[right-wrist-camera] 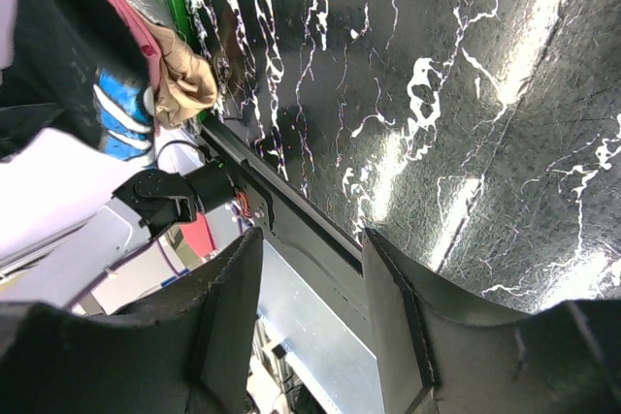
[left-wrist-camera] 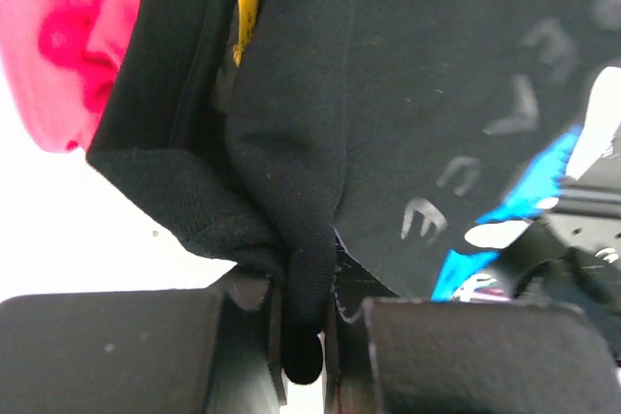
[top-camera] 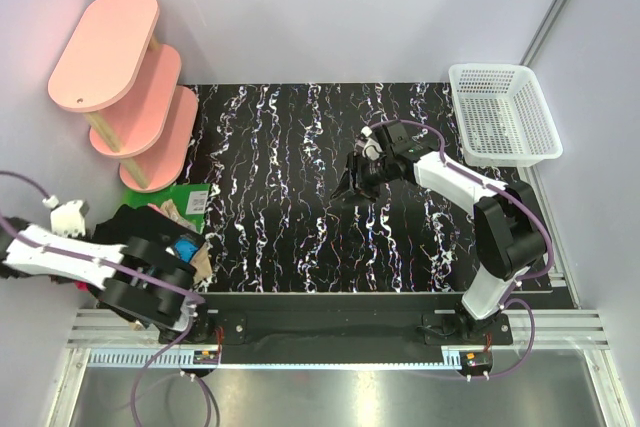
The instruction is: Fold and stack the t-shirts
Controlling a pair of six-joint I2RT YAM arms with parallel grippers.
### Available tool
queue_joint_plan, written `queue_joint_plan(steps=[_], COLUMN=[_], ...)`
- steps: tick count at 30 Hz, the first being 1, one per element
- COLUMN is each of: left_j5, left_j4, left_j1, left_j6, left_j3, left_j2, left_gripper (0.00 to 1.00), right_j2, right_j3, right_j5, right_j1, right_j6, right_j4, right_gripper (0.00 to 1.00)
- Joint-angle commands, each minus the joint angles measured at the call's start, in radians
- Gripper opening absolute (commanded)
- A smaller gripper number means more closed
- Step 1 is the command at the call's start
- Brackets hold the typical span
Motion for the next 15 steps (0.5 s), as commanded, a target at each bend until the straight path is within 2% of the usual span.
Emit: queue_joint_plan(steps=[1,4,5,6,7,8,13,15], left_j5=[-0.028,-0.063,-0.070,-0.080,-0.096,-0.103,-0.091,-0.087], left_j4=[-0.137,-0.072,-0.045,-0.020,0.020,0.034,0.039,0.031], left_j1=[0.090,0.091,0.091,0.090,0.093,0.094,0.142,0.156], left_j6=[0.184,0.210,0.209,0.201,0.183,0.175,0.132,0.132], left_j3=[-0.064,-0.139,-0.153,-0.164,-0.169,-0.167,-0.063,-0.033], left_j2=[0.078,0.055,0.040,0.041,0.045,0.073,0.193,0.217], left_gripper=[0.00,0.00,0.03,0.12,0.40,0.47,0.52,0.59], right_j2=[0.011,0.023,0.026,0.028,0.029,0.031,0.041,0.046], right_j3=[0.053,0.067,0.074,0.077,0.081,0.085,0.088,0.088], right_j5=[-0.006,-0.007,-0.009,-0.009,-0.010,-0.010,-0.010,-0.010], right_j1=[-0.011,-0.011,-0.011,-0.012,-0.009,-0.011,-0.011,-0.011], right_j6=[-0.019,-0.013,-0.010,-0.008,-0.008,-0.006,-0.009,-0.008], right_j4=[-0.005,-0.006,-0.006,-0.006,-0.006,-0.008,-0.009,-0.009], right_gripper=[0.53,0.53,0.52,0.52,0.53,0.53,0.53,0.53])
